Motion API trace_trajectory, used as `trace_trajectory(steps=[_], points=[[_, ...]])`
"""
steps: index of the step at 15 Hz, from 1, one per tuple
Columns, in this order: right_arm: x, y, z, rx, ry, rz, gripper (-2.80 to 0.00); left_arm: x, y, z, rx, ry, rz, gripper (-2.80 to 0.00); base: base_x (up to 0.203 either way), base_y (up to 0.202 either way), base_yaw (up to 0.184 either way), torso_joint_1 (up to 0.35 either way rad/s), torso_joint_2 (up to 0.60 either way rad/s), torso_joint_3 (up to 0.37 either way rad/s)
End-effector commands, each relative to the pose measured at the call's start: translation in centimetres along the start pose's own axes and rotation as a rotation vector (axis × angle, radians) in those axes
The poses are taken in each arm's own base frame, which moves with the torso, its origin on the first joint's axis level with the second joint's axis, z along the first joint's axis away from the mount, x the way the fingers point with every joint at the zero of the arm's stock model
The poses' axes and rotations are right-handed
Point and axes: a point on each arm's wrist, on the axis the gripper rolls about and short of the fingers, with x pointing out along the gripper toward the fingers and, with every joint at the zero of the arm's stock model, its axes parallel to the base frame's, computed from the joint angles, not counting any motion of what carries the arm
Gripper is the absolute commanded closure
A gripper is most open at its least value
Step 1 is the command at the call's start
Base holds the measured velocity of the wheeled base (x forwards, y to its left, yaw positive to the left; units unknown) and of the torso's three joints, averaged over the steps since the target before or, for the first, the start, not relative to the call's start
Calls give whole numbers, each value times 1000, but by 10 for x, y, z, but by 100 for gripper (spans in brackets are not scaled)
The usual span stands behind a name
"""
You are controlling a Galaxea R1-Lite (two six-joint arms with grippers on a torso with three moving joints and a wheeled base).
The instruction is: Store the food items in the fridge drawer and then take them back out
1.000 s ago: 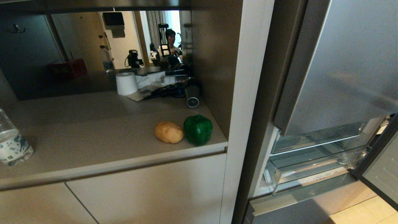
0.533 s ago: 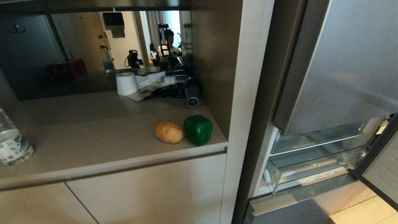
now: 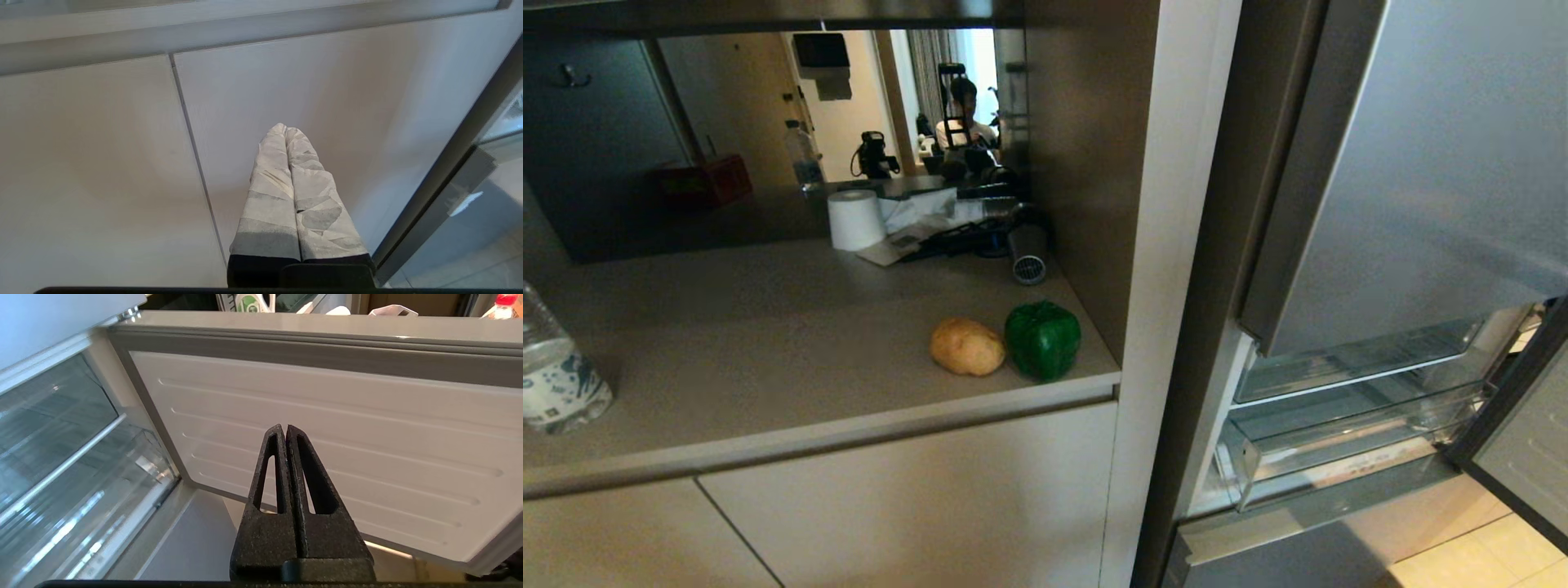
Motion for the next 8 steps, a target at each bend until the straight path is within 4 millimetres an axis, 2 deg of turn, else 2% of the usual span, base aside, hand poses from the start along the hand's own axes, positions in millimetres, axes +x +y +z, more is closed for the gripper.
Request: trace_trajectory(steps=[1, 8], points=[[-3, 2, -1, -5, -11, 4, 0, 0, 0, 0, 0, 1, 0, 0, 7, 5, -75, 2, 4, 7], [-1, -3, -2, 5, -4, -16, 0, 0, 0, 0, 0, 1, 0, 0, 2, 6, -171, 0, 2, 1]])
